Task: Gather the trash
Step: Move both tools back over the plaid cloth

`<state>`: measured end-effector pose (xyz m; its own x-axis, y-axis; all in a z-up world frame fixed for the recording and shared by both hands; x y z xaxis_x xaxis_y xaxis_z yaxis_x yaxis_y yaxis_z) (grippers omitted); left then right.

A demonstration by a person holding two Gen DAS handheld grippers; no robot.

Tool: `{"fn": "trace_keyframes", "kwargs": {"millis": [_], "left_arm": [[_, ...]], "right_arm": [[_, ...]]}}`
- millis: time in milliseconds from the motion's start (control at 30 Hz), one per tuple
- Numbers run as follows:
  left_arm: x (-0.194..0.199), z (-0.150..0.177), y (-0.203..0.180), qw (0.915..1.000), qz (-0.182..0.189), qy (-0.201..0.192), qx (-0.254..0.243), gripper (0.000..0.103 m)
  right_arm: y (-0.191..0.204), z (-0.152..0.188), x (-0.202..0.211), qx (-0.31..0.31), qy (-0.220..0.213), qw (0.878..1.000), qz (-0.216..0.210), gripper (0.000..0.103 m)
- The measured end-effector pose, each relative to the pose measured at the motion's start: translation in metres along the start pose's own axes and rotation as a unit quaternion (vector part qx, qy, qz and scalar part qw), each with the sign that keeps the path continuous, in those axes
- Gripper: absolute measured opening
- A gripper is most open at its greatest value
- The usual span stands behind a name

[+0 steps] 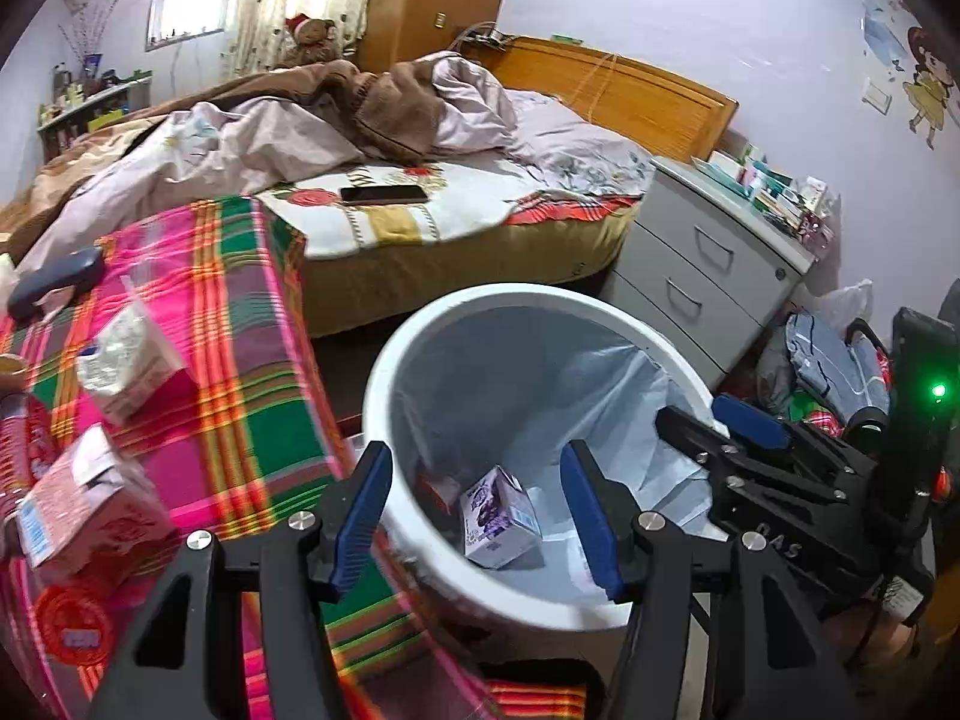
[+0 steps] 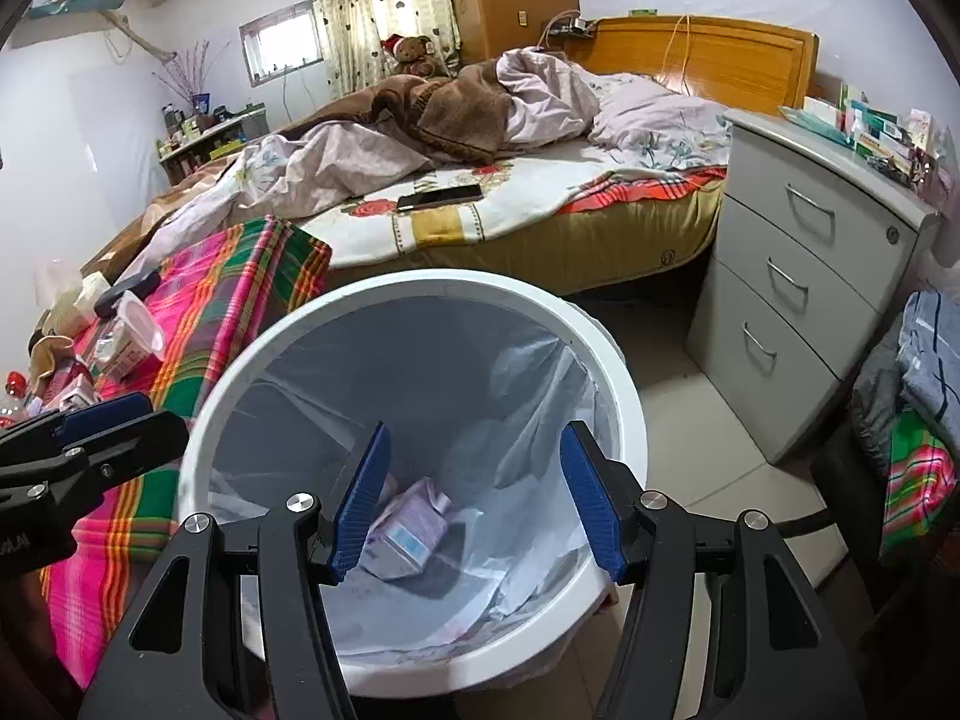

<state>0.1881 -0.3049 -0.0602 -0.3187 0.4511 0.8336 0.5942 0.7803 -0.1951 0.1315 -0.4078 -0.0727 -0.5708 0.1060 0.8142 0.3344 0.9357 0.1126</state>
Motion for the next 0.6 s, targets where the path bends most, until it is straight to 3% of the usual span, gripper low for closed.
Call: {"fn": "trace_keyframes", "kwargs": {"millis": [233, 600], "left_arm": [[0.035, 0.017, 0.028, 0.9992, -0.016, -0.027, 0.026, 0.062], [0.102, 0.055, 0.098, 0.9907, -0.076, -0.078, 0.081, 0.065]], "right_arm": [[0.024, -0.002, 0.018, 0.005, -0.024, 0.999, -0.028, 0.061], [0.092, 0.003, 0.037, 0.056, -0.047, 0.995, -0.072, 0.061]]}}
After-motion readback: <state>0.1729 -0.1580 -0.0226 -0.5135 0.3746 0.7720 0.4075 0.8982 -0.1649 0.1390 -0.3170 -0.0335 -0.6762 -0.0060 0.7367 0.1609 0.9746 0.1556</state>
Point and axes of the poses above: each gripper's, at about its wrist camera, not at the fingertips, and x roughly against the way its jaws point, y to its left, z to its underside, the point moved 8 cm from there along -x, roughly the way its jaws point, and after that the axes turned 12 degrees about y, right-handed, at the moved point
